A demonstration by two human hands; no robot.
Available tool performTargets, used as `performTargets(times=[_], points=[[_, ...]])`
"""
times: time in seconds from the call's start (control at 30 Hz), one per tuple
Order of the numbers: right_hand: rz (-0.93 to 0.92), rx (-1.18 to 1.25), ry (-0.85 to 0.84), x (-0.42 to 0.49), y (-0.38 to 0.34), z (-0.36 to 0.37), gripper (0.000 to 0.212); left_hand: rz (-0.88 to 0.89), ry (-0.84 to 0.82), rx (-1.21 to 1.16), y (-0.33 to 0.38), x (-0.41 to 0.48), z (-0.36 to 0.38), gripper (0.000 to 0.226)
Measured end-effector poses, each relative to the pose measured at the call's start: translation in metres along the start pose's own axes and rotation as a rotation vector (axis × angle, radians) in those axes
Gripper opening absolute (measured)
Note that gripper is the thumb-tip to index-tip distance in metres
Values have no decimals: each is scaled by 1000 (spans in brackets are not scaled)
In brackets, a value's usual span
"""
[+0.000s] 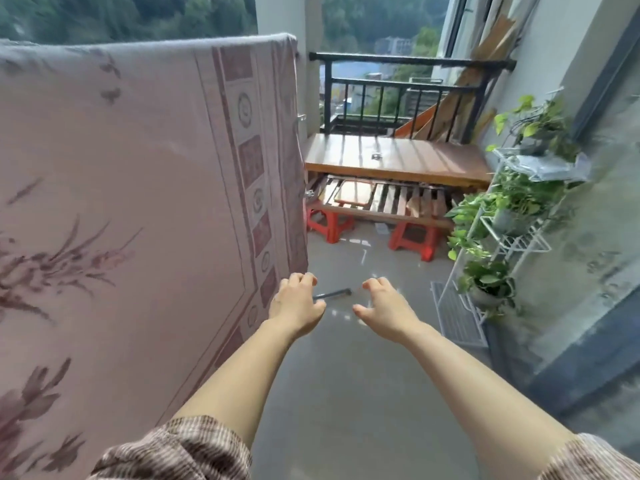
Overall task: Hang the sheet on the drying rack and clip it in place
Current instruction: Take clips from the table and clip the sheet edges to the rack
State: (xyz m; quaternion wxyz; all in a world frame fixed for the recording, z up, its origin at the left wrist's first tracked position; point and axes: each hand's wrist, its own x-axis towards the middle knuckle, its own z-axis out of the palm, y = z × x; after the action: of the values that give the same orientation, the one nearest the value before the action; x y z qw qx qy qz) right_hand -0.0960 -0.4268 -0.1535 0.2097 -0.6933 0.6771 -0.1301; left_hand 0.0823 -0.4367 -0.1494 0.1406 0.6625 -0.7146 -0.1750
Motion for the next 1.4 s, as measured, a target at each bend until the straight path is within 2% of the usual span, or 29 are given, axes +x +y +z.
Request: performTargets(times=[0.17, 0.33, 0.53, 0.7, 0.9, 1.17, 1.4], points=[[100, -11, 18, 107, 54, -37, 55, 94, -85, 41, 49, 131, 20, 49], [137, -47, 67, 230, 118, -75, 54, 187, -96, 92, 102, 273, 55, 53], [162, -153, 49, 383, 209, -132, 56, 173, -150, 149, 170, 446, 96, 53], [179, -215, 29, 507, 256, -179, 54, 174, -137, 164, 211, 575, 106, 53], [156, -233, -11, 656, 294, -205, 49, 132, -157, 239, 230, 722, 128, 51], [149, -211, -71, 885, 337, -222, 50, 74, -181, 217, 238, 947, 155, 49], [145, -219, -194, 1040, 372, -229, 53, -26, -269, 161, 238, 1085, 180, 54]])
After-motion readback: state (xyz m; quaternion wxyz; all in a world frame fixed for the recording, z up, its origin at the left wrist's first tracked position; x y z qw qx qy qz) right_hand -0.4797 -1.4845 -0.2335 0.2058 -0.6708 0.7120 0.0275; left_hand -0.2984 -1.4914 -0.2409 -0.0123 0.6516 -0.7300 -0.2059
